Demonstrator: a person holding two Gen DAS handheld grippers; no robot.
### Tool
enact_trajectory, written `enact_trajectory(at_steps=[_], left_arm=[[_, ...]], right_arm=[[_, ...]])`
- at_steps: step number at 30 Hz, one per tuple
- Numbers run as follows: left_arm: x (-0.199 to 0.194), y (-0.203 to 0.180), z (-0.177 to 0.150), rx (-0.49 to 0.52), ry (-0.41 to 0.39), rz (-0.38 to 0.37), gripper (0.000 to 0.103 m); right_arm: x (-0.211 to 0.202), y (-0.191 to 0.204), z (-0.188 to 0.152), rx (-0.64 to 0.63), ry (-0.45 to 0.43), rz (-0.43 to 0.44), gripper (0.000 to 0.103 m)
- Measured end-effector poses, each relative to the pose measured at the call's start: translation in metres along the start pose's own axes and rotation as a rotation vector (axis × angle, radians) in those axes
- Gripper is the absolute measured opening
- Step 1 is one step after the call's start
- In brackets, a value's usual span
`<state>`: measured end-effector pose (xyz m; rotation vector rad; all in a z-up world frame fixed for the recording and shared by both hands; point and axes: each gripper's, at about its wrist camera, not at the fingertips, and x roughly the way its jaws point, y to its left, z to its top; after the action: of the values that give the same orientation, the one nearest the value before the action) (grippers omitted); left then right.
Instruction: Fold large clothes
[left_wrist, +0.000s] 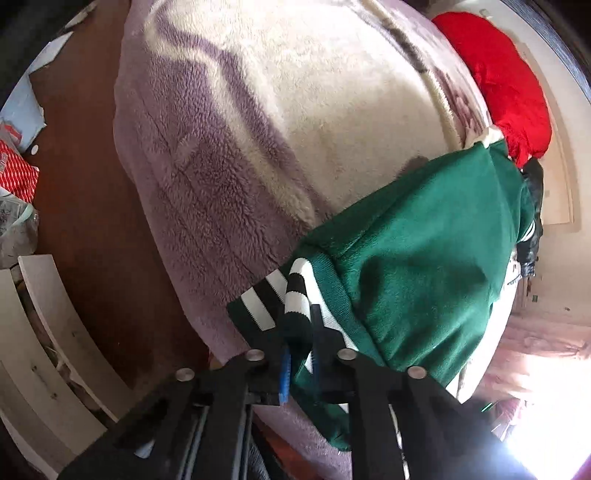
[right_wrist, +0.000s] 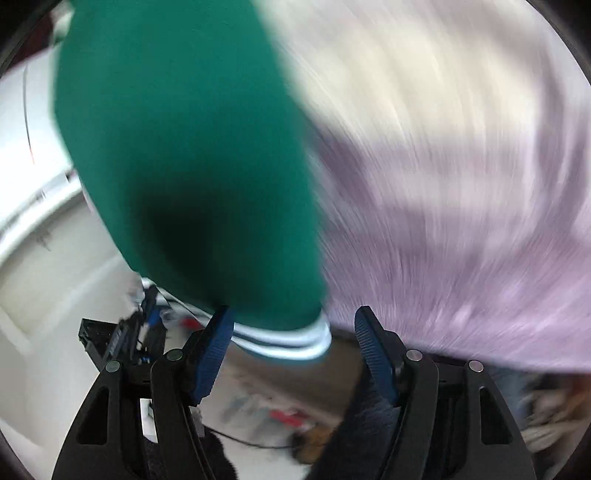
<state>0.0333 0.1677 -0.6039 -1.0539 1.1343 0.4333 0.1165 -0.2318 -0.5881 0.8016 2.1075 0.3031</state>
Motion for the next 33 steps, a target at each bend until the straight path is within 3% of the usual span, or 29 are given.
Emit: enact_trajectory(at_steps=[1, 2, 4, 10, 13, 15, 16, 17, 18, 19, 20, 24, 27, 29, 30, 31, 32, 33], left_arm=[[-0.002, 0.000, -0.001, 0.004, -0.009, 0.004, 0.005], [-0.005, 0.000, -0.002, 0.008, -0.014, 0.004, 0.004], [-0.010, -0.001, -0.001, 0.014, -0.028, 0.011, 0.004], [0.015, 0.024, 0.016, -0.008, 0.026, 0.022, 0.005], [0.004, 0.009, 0.026, 0.043, 0.091, 0.003, 0.005], [-0.013, 0.000, 0.032, 0.086, 0.123, -0.057, 0.008], [-0.021, -0.004, 0.034, 0.116, 0.136, -0.078, 0.014], [-0.026, -0.009, 0.037, 0.150, 0.141, -0.082, 0.028], [-0.029, -0.012, 0.041, 0.186, 0.143, -0.091, 0.043], [-0.028, -0.017, 0.045, 0.227, 0.145, -0.097, 0.075], [-0.024, -0.021, 0.051, 0.261, 0.140, -0.102, 0.079], [0.025, -0.044, 0.083, 0.350, 0.223, -0.153, 0.079], [0.069, -0.060, 0.090, 0.435, 0.343, -0.200, 0.079], [0.085, -0.073, 0.081, 0.560, 0.378, -0.163, 0.078], [0.086, -0.080, 0.077, 0.632, 0.357, -0.143, 0.078], [0.083, -0.084, 0.073, 0.680, 0.327, -0.140, 0.071], [0.081, -0.085, 0.070, 0.709, 0.303, -0.136, 0.046], [0.077, -0.084, 0.067, 0.736, 0.278, -0.122, 0.037]], right_arm=[[0.012, -0.013, -0.006, 0.030, 0.008, 0.046, 0.070], [0.022, -0.020, -0.013, 0.031, 0.003, 0.113, 0.053], [0.032, -0.019, -0.025, -0.019, -0.029, 0.138, 0.007], [0.044, -0.022, -0.041, -0.043, -0.068, 0.051, 0.005], [0.041, -0.016, -0.039, -0.100, -0.038, 0.044, 0.011], [0.024, -0.012, -0.045, -0.142, -0.033, 0.065, 0.029], [0.014, -0.011, -0.046, -0.158, -0.053, 0.070, 0.053], [0.001, -0.013, -0.050, -0.169, -0.090, 0.076, 0.071], [-0.011, -0.015, -0.052, -0.172, -0.128, 0.090, 0.074], [-0.019, -0.018, -0.052, -0.168, -0.152, 0.108, 0.074], [-0.023, -0.020, -0.048, -0.160, -0.164, 0.138, 0.074], [-0.016, -0.025, -0.028, -0.159, -0.193, 0.190, 0.074], [0.003, -0.023, -0.012, -0.139, -0.195, 0.235, 0.074], [0.016, -0.023, -0.006, -0.111, -0.193, 0.302, 0.083], [0.019, -0.022, -0.006, -0.104, -0.205, 0.316, 0.088], [0.023, -0.021, -0.008, -0.100, -0.220, 0.334, 0.089], [0.025, -0.019, -0.010, -0.098, -0.236, 0.341, 0.089], [0.027, -0.018, -0.014, -0.098, -0.245, 0.345, 0.082]])
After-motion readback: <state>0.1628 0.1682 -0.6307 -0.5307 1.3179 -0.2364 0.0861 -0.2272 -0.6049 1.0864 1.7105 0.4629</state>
